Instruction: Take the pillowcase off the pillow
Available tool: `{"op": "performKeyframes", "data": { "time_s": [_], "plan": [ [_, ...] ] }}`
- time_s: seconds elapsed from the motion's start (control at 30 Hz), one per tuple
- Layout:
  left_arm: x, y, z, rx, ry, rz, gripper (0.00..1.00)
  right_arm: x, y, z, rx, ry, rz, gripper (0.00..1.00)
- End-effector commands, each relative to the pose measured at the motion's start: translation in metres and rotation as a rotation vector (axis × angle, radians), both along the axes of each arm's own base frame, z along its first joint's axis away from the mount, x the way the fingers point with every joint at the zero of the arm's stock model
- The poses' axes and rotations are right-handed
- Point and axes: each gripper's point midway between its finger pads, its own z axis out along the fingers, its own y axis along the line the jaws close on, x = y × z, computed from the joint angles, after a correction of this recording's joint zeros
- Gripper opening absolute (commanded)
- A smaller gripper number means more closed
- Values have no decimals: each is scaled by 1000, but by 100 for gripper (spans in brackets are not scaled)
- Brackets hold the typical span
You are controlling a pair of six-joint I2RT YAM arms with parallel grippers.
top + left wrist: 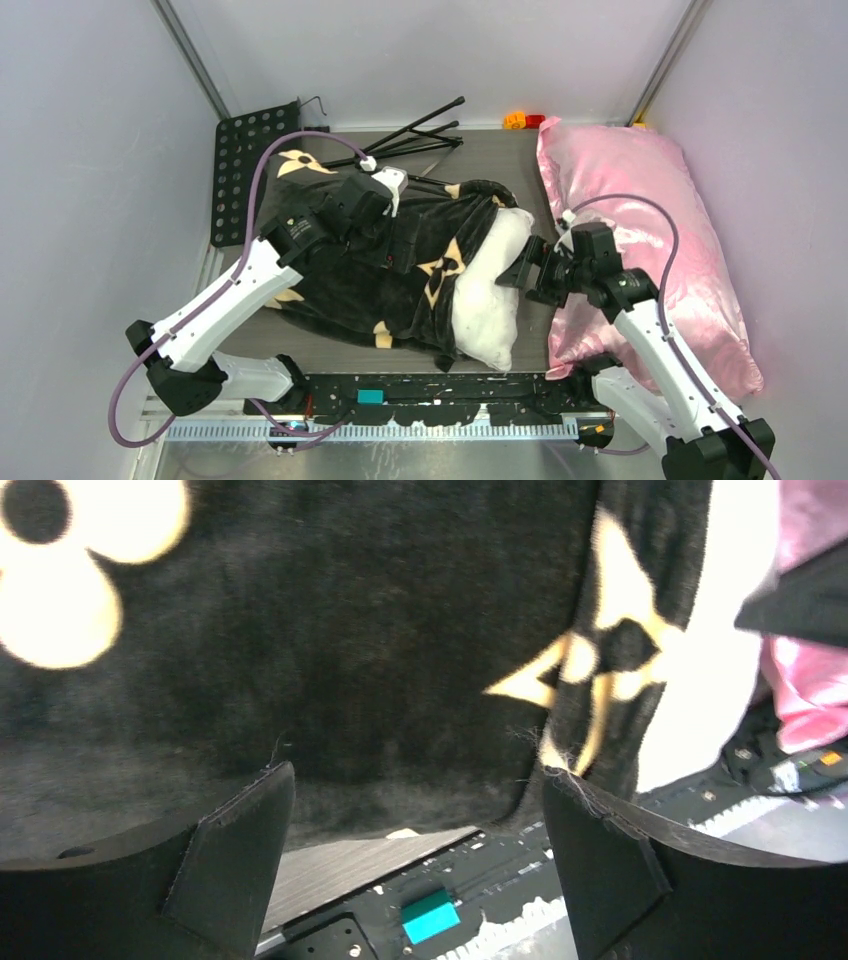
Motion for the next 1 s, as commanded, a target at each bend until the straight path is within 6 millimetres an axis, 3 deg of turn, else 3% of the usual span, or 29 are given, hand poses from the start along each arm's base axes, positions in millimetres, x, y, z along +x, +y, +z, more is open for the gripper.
{"op": "performKeyframes", "data": {
  "time_s": [0.0, 0.17, 0.23, 0.47, 0.73, 0.97],
  "plan": [
    [18, 27, 7, 96, -88, 120, 96, -11, 30, 4, 128, -34, 74, 91],
    [30, 75, 8, 215, -115, 291, 100, -10, 46, -1, 105, -64, 109, 91],
    [32, 89, 6, 214, -98, 326, 100, -9, 51, -2, 97, -57, 132, 82],
    [35, 122, -3, 133, -96, 464, 100, -5, 57, -3, 83, -41, 175, 4],
    [50, 175, -15, 84, -124, 722, 100, -8, 42, 6, 23, -99, 152, 0],
    [76, 211, -33, 89, -102, 798, 100, -13, 37, 1, 3, -97, 153, 0]
  ]
}}
